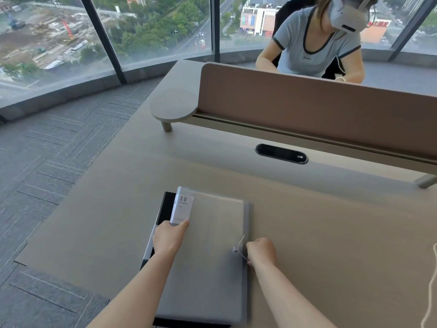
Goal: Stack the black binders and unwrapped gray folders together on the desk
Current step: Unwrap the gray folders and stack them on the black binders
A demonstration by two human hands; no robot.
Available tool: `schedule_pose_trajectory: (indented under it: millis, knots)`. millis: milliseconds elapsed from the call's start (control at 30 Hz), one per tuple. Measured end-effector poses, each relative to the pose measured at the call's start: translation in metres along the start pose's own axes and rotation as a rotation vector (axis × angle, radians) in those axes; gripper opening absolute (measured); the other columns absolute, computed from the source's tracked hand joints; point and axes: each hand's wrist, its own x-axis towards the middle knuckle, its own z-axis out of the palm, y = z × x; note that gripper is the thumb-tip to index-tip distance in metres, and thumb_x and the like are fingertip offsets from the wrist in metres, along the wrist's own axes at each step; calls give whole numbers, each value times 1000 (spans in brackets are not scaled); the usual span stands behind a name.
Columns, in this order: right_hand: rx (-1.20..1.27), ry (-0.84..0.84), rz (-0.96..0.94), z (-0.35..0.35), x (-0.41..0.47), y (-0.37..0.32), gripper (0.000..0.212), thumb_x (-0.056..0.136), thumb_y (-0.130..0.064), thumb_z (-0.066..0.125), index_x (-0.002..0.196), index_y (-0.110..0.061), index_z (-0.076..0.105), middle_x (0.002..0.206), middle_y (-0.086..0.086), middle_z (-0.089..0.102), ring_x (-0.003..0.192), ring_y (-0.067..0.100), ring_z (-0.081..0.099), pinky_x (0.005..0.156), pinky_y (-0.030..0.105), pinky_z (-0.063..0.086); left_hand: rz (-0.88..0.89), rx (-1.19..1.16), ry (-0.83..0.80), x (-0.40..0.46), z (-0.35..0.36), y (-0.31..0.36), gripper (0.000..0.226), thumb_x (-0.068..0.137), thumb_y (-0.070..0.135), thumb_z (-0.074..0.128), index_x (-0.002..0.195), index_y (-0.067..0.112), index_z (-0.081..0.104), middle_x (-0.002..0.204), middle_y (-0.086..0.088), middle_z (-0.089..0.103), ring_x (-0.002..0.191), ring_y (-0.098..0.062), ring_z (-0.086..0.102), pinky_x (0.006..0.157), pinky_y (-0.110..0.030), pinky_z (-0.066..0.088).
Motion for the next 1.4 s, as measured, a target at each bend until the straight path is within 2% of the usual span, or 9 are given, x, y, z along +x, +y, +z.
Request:
schedule_pose_trajectory:
  millis: [167, 333, 467, 600, 733, 1067, 1233, 1300, 1400]
  knots:
    - [-52, 39, -8, 1, -9, -2, 8, 56, -8, 46, 48, -10, 48, 53, 14, 56, 67, 42, 70, 60, 39, 58, -10, 20, -8, -2, -1, 2, 51, 71, 52, 63, 96, 8, 59, 100, -13, 64, 96, -33, 63, 63, -35, 46]
    - [-104, 87, -54, -3, -26, -8, 12, 64, -4, 50, 54, -8, 55, 54, 14, 55, 57, 38, 63, 52, 29, 45, 16, -32, -39, -8, 1, 2, 36, 88, 38, 64, 103, 8, 50, 90, -5, 62, 76, -23, 61, 79, -42, 54]
    - [-50, 108, -70, -7, -29, -7, 16, 66, -1, 50, 52, -10, 48, 55, 13, 49, 56, 25, 42, 50, 27, 31, 53, -64, -95, -7, 0, 0, 32, 90, 40, 60, 103, 12, 52, 94, -4, 64, 84, -25, 64, 85, -44, 53]
    - [46, 96, -20, -6, -18, -1, 11, 57, -8, 46, 47, -12, 46, 53, 12, 51, 56, 26, 50, 57, 40, 52, 65, -191, -171, -6, -3, -3, 25, 88, 35, 64, 100, 13, 60, 106, -12, 69, 101, -33, 68, 92, -51, 54]
    - [98, 63, -22, -8, -26, -4, 10, 64, -11, 55, 55, -14, 51, 57, 10, 55, 54, 27, 55, 66, 50, 58, 68, -259, -197, -5, -11, -3, 17, 94, 23, 64, 97, 6, 62, 108, -19, 70, 96, -36, 70, 89, -49, 56]
    - [114, -138, -11, 16, -41, -10, 16, 73, -8, 65, 60, -9, 54, 52, 11, 53, 39, 23, 50, 54, 32, 46, 79, -219, -188, 12, -48, -11, 25, 85, 27, 72, 96, 6, 65, 106, -21, 73, 97, -38, 71, 91, -56, 56]
    - [-32, -49, -97, 19, -54, -16, 27, 68, -8, 59, 51, -17, 41, 49, 4, 38, 48, 21, 35, 50, 28, 26, 134, -15, -64, 10, -44, -17, 33, 89, 34, 70, 86, 4, 58, 92, -13, 59, 77, -27, 57, 65, -35, 41]
    - [-56, -30, -122, 17, -57, -20, 37, 71, -3, 57, 45, -15, 35, 44, 0, 34, 48, 22, 33, 47, 30, 21, 151, 46, -7, 9, -41, -19, 30, 89, 37, 69, 81, 11, 55, 97, -10, 52, 91, -30, 56, 70, -36, 43]
    - [-38, -44, -109, 17, -58, -23, 31, 71, -4, 60, 47, -15, 43, 47, 2, 43, 51, 24, 43, 47, 27, 29, 189, 193, 55, 13, -40, -24, 36, 90, 45, 65, 113, 17, 64, 115, -11, 51, 120, -33, 45, 97, -44, 43]
